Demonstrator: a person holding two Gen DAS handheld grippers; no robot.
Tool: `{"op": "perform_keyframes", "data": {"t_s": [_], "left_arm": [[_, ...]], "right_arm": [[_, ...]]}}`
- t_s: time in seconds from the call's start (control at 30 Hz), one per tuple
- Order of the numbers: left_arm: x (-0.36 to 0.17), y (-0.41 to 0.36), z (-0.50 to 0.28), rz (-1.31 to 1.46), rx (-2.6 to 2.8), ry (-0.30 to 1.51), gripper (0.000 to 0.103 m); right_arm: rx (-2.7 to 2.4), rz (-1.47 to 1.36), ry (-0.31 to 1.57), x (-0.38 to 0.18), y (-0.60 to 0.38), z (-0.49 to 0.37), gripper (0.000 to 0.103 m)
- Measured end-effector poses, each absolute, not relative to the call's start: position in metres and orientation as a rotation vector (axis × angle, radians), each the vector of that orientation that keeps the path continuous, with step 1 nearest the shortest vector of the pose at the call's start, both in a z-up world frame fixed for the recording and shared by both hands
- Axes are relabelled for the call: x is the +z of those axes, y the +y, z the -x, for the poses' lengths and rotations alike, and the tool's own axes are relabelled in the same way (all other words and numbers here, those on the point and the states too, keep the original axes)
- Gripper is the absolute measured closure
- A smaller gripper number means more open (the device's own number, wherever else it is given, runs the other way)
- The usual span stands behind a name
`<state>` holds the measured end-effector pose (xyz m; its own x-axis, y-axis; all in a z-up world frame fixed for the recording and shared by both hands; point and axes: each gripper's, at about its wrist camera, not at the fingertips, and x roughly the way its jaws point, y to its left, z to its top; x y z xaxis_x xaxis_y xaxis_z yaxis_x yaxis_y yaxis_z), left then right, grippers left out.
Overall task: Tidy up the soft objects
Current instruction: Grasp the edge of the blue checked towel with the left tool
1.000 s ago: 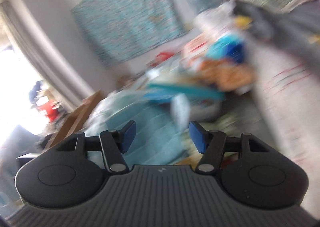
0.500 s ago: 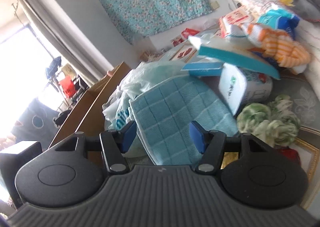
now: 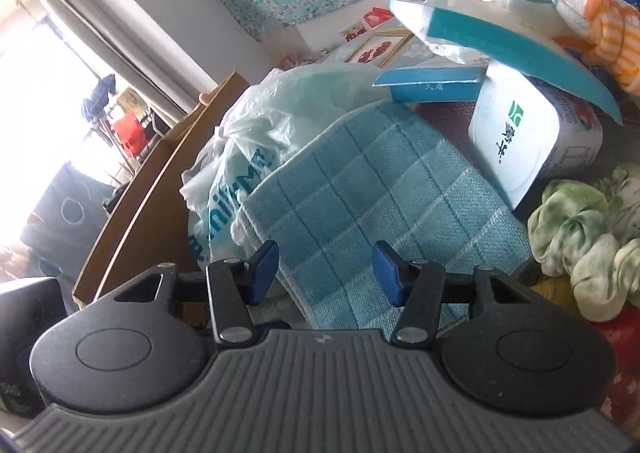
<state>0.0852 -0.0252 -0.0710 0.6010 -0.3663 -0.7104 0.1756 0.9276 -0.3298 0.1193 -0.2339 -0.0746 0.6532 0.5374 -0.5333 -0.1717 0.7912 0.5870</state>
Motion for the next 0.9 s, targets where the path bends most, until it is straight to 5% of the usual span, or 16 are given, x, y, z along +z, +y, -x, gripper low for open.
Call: {"op": "perform_keyframes", "data": {"t_s": [0.1, 0.47, 0.57, 0.63, 0.73, 0.9], "left_arm": [[-0.073, -0.024, -0.094, 0.26, -0.287, 0.865, 0.042], [-0.086, -0.031, -0.12, 0.338, -0.248, 0.874, 0.045], [-0.087, -0.032, -0.119, 0.353, -0.241, 0.876, 0.056], [-0.087, -0.032, -0.119, 0.353, -0.224, 0.872, 0.078], [-0.087, -0.032, -0.12, 0.355, -0.197, 0.878, 0.091], [-0.071, -0.027, -0.103, 0.318, -0.184, 0.865, 0.096]], "right_arm": [[0.426, -0.544, 0.751, -0.074, -0.237, -0.119, 0.051], [0.487, -0.594, 0.706, -0.072, -0.255, -0.114, 0.05], [0.493, -0.605, 0.692, -0.072, -0.261, -0.112, 0.05], [0.494, -0.605, 0.685, -0.072, -0.263, -0.109, 0.05], [0.49, -0.604, 0.677, -0.07, -0.264, -0.105, 0.05], [0.492, -0.587, 0.656, -0.062, -0.261, -0.093, 0.05]]}}
